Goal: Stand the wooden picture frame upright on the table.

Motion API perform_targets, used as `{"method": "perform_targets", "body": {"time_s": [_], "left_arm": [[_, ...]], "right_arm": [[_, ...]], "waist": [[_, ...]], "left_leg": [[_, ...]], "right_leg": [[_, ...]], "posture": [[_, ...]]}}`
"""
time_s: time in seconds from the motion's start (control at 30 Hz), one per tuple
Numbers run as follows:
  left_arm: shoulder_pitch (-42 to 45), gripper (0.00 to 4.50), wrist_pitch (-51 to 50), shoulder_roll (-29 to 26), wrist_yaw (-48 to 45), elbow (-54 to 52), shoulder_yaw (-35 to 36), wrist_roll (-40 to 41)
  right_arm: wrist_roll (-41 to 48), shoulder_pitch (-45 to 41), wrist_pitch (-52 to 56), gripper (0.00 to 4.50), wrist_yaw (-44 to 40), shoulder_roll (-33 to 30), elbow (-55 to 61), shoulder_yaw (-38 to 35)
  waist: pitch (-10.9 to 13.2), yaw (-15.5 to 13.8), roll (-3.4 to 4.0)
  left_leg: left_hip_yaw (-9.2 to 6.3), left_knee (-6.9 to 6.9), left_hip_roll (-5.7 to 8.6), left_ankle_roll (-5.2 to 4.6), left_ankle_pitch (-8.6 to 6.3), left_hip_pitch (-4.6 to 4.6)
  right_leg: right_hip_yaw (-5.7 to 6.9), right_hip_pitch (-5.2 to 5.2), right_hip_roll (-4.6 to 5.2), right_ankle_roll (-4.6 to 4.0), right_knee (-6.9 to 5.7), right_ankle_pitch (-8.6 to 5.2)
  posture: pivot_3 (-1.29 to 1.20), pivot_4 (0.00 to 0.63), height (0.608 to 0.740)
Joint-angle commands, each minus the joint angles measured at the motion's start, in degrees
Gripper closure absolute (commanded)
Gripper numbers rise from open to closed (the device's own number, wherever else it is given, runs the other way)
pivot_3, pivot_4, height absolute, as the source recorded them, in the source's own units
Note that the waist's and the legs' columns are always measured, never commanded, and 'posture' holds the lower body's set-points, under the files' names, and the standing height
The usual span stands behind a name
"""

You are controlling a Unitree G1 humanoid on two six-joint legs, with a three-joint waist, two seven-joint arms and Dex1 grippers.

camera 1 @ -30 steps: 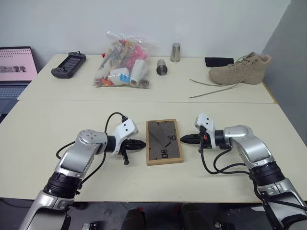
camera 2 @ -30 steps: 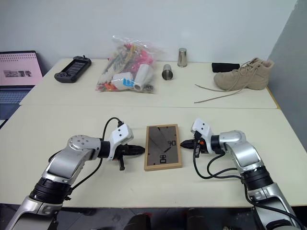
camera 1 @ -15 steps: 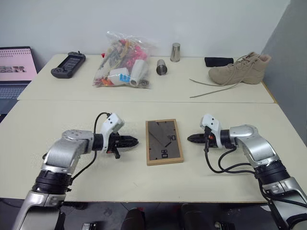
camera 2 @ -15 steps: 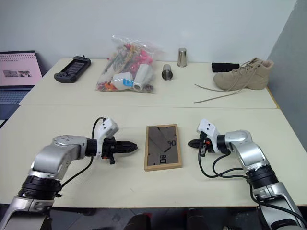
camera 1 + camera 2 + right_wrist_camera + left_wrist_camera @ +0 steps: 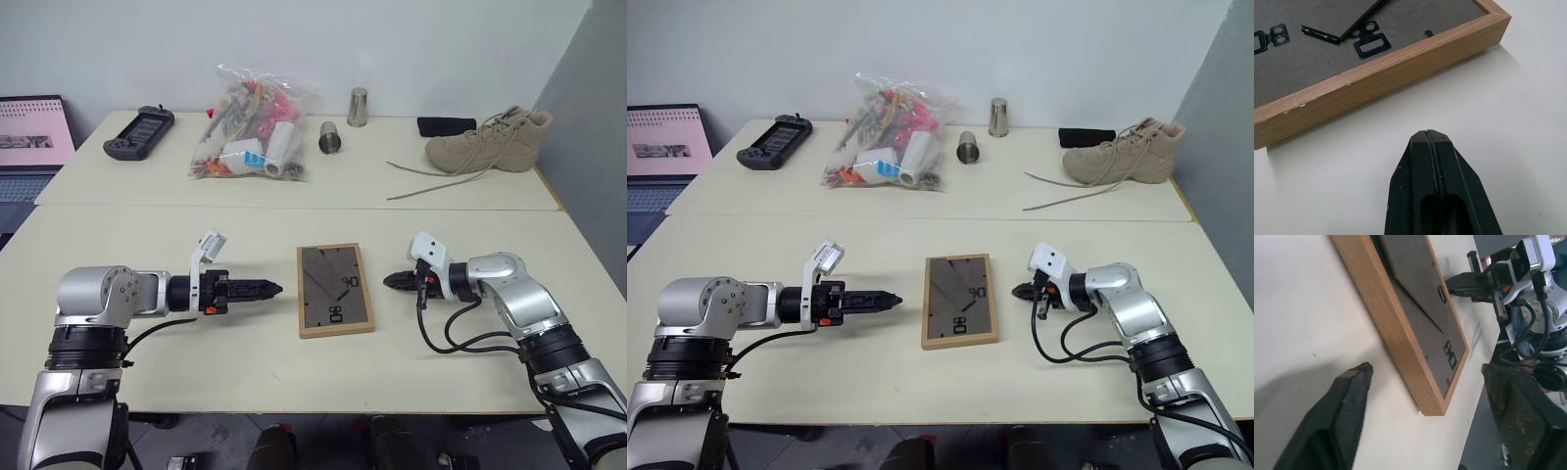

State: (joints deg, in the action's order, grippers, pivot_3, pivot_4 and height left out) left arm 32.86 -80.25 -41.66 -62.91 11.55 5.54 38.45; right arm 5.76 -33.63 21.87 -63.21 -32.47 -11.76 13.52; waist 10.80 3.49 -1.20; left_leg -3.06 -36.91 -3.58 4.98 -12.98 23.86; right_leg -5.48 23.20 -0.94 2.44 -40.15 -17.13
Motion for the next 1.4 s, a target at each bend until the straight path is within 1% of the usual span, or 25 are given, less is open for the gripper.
{"method": "perform_targets", "body": {"time_s": [0.03, 0.1, 0.2, 0.3, 0.37, 0.6, 0.87, 1.13, 1.3, 1.37, 1.4], "left_arm": [[-0.09, 0.05, -2.19, 0.34, 1.12, 0.25, -0.07, 1.77], [-0.23, 0.05, -2.97, 0.47, 2.1, 0.19, -1.24, 1.52], [1.93, 0.05, -9.67, 1.34, 4.0, 4.29, -2.88, 1.61], [2.74, 0.05, -11.15, 2.39, 5.44, 6.25, -3.92, 1.23], [3.02, 0.05, -11.18, 3.46, 6.47, 6.95, -3.67, 1.18], [1.85, 0.05, -10.19, 6.4, 7.72, 4.17, -4.7, 2.33], [2.7, 0.05, -9.79, 10.3, 9.2, 3.05, -2.9, 3.26], [0.83, 0.05, -10.1, 11.47, 10.58, 0.33, -2.07, 4.35], [-0.55, 0.05, -9.53, 10.52, 9.78, -2.37, -1.2, 5.95], [-0.87, 0.41, -9.18, 10.27, 9.77, -2.74, -0.71, 6.2], [-1.06, 0.49, -9.06, 10.19, 9.7, -2.94, -0.24, 6.42]], "right_arm": [[0.62, 0.3, 0.33, 4.5, 0.03, -0.79, 2.92, -0.85], [0.67, 0.54, 0.64, 4.5, 0.11, -0.87, 3.39, -0.91], [0.68, 0.71, 1.06, 4.5, 0.27, -0.74, 3.88, -0.84], [0.54, 0.78, 1.45, 4.5, 0.73, -0.1, 4.25, -0.44], [0.53, 0.81, 1.77, 4.5, 1.09, 0.34, 4.61, -0.17], [0.8, 1.08, 3.16, 4.5, 1.28, 1.7, 6.25, 0.96], [1.04, -0.21, 5.6, 4.5, 3.51, 7.53, 8.08, 3.2], [0.53, -1.46, 5.83, 4.5, 5.14, 10.45, 6.99, 3.95], [0.29, -1.81, 5.18, 4.5, 5.02, 10.32, 5.86, 3.55], [0.25, -1.91, 4.91, 4.5, 5.06, 10.08, 5.3, 3.36], [0.29, -1.86, 4.88, 4.5, 5.06, 9.99, 5.25, 3.34]], "waist": [[0.0, 0.01, 0.0], [0.0, 0.01, 0.0], [0.0, -0.01, 0.0], [-0.02, 0.02, 0.01], [-0.03, -0.04, 0.03], [-0.1, -0.45, 0.09], [-0.15, -0.78, 0.09], [-0.15, -1.03, 0.09], [-0.15, -1.0, 0.09], [-0.15, -0.94, 0.09], [-0.15, -0.88, 0.09]], "left_leg": [[0.0, 0.0, 0.0, 0.0, 0.0, 0.0], [0.0, 0.0, 0.0, 0.0, 0.0, 0.0], [0.0, 0.0, 0.01, 0.0, 0.0, -0.01], [0.0, -0.01, 0.01, 0.0, 0.0, -0.01], [0.01, 0.0, 0.02, 0.0, 0.0, -0.02], [0.0, -0.03, 0.1, 0.01, 0.0, -0.03], [0.0, -0.04, 0.13, 0.01, 0.0, -0.04], [-0.01, -0.04, 0.13, 0.01, 0.01, -0.02], [-0.01, -0.03, 0.12, 0.01, 0.0, -0.02], [-0.01, -0.03, 0.12, 0.01, 0.0, -0.03], [-0.01, -0.02, 0.11, 0.01, 0.0, -0.03]], "right_leg": [[0.0, 0.0, 0.0, 0.0, 0.0, 0.0], [0.0, 0.0, 0.0, 0.0, 0.0, 0.0], [-0.01, 0.0, 0.0, 0.0, -0.01, 0.0], [0.0, 0.0, 0.0, 0.0, -0.01, 0.0], [-0.01, -0.01, 0.0, 0.0, -0.01, 0.0], [-0.01, -0.06, 0.08, 0.0, -0.01, 0.0], [-0.01, -0.11, 0.12, 0.0, 0.03, 0.0], [0.0, -0.09, 0.13, 0.0, 0.04, 0.0], [-0.01, -0.09, 0.12, 0.0, 0.05, 0.0], [0.0, -0.09, 0.12, 0.0, 0.05, 0.0], [0.0, -0.09, 0.11, 0.0, 0.05, 0.0]], "posture": [[0.0, 0.15, 0.74], [0.0, 0.15, 0.74], [0.0, 0.15, 0.74], [0.0, 0.15, 0.74], [0.0, 0.15, 0.74], [0.0, 0.15, 0.74], [0.0, 0.15, 0.74], [0.0, 0.15, 0.74], [0.0, 0.15, 0.74], [0.0, 0.15, 0.74], [0.0, 0.15, 0.74]]}}
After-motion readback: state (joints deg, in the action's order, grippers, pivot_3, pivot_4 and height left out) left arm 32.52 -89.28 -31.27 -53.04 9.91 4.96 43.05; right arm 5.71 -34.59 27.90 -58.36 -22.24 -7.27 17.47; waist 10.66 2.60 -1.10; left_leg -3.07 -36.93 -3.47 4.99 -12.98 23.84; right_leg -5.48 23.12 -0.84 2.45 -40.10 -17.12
